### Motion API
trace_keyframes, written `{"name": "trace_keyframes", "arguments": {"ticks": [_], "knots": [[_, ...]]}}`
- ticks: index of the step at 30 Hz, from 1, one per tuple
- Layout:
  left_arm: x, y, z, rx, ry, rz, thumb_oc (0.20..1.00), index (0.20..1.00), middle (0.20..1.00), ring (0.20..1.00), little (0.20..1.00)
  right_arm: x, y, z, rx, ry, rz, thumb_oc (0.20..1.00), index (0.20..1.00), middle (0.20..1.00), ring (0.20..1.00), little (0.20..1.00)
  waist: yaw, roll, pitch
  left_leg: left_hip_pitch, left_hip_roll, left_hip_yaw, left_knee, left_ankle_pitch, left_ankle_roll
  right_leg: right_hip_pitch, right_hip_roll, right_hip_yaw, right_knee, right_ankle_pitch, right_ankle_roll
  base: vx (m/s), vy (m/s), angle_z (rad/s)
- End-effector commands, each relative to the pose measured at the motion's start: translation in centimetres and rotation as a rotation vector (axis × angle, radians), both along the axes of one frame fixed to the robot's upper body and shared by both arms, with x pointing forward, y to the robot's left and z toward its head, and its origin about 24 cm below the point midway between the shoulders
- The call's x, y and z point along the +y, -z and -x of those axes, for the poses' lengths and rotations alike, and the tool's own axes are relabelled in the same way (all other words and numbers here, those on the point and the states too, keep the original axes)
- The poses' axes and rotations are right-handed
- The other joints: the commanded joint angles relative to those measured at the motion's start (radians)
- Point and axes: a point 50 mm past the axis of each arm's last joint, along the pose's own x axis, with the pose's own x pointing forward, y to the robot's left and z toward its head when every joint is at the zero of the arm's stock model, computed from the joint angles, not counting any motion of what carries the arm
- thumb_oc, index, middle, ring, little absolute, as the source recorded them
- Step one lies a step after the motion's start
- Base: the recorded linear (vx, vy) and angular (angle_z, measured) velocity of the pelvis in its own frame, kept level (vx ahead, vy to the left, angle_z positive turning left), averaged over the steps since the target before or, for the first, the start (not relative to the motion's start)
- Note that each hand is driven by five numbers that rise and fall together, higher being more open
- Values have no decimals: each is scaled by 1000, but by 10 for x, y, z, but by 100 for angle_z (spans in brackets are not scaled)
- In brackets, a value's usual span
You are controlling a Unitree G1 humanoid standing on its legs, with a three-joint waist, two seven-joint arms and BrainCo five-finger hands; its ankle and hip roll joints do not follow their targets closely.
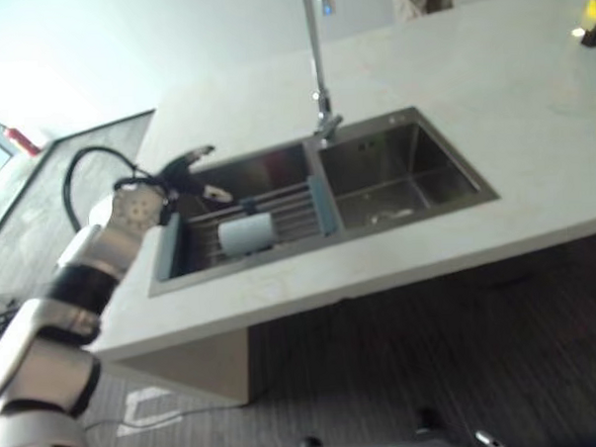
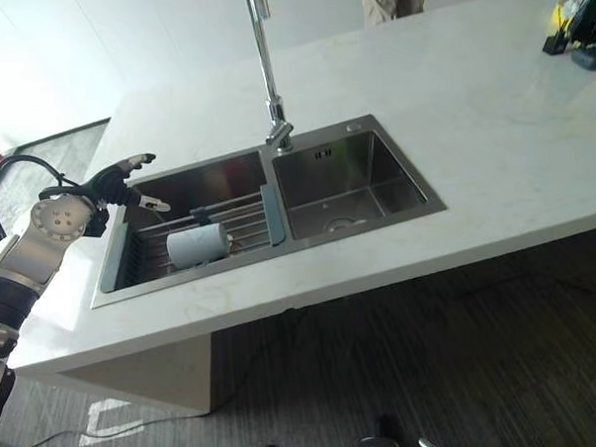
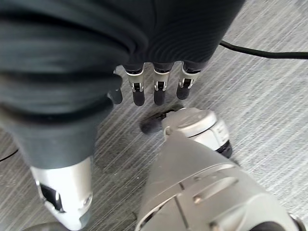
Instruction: Place the dishes in the dishwasher.
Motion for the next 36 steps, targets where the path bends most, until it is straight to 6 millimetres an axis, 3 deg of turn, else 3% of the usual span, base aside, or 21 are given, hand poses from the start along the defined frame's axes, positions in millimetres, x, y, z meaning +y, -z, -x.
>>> {"name": "trace_keyframes", "arguments": {"ticks": [1, 13, 21, 23, 29, 36], "knots": [[25, -53, -2, -135, -79, -96, 1000, 1000, 1000, 1000, 1000, 1, -4, -34, -94, -10, 7, 1000, 1000, 1000, 1000, 1000, 0, -33, 67, 20, -54, -66, 11, -124, 45, 47, -49, -39, 7, -83, 66, 0, 0, 0], [23, -7, 1, 91, 1, -139, 1000, 1000, 1000, 1000, 1000, -8, -14, -56, -173, -45, 53, 1000, 1000, 1000, 1000, 1000, -16, -4, 120, -15, -86, -88, 27, -119, 52, 13, -71, -10, 14, -66, 71, 1, 41, -5], [24, -9, 0, 44, -13, -152, 1000, 1000, 1000, 1000, 1000, -10, -16, -62, -192, -54, 61, 1000, 1000, 1000, 1000, 1000, -20, -6, 140, -33, -89, -91, 41, -118, 52, -1, -73, -2, 18, -59, 72, -1, 10, 0], [23, -18, -2, -54, -17, -254, 1000, 1000, 1000, 1000, 1000, -9, -16, -63, -198, -52, 64, 1000, 1000, 1000, 1000, 1000, -20, -13, 149, -42, -88, -92, 45, -117, 53, -10, -74, -2, 20, -55, 72, 0, 0, 0], [34, -27, 1, -228, -126, -309, 1000, 1000, 1000, 1000, 1000, -4, -14, -62, -200, -60, 55, 1000, 1000, 1000, 1000, 1000, -26, -30, 172, -62, -86, -98, 57, -119, 54, -32, -68, 14, 30, -55, 68, -5, -12, -5], [20, -20, -3, -227, -77, -341, 1000, 1000, 1000, 1000, 1000, 0, -16, -72, -243, -78, 50, 1000, 1000, 1000, 1000, 1000, -35, -41, 190, -80, -83, -104, 64, -118, 56, -58, -53, 32, 42, -57, 62, 3, -3, -2]]}}
